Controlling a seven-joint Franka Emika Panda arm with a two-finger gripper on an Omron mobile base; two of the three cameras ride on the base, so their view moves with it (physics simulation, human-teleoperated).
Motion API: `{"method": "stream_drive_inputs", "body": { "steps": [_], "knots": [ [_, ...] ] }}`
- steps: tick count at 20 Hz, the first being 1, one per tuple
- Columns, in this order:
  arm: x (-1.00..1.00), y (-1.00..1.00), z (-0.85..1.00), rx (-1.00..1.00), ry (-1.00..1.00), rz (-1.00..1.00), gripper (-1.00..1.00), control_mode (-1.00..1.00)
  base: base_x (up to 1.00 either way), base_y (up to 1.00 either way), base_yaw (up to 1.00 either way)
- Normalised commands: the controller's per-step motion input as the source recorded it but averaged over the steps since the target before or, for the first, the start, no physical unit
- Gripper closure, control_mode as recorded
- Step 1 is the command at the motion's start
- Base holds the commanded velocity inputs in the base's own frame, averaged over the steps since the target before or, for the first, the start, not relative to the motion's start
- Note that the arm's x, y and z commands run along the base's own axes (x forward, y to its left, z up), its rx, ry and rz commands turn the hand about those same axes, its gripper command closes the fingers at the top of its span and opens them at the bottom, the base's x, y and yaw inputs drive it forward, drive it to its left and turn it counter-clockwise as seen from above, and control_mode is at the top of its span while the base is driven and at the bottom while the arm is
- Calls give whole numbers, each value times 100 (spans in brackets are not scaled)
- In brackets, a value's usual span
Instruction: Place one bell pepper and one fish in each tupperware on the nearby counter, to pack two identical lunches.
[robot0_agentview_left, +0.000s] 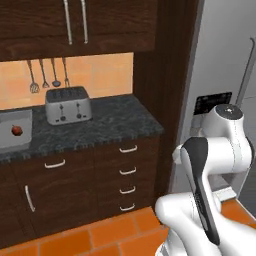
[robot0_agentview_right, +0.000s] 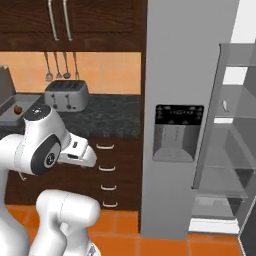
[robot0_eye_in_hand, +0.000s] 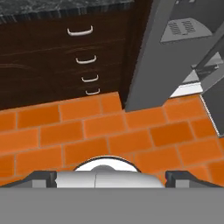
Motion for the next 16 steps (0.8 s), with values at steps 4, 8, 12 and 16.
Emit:
{"method": "stream_drive_inputs", "body": {
  "steps": [4,8,12,16],
  "knots": [
    [0,0,0,0,0,0,-100,100,0,-98,-1],
    [0,0,0,0,0,0,-100,100,3,-86,-16],
    [0,0,0,0,0,0,-100,100,41,-65,3],
    [0,0,0,0,0,0,-100,100,38,-59,30]
  ]
}}
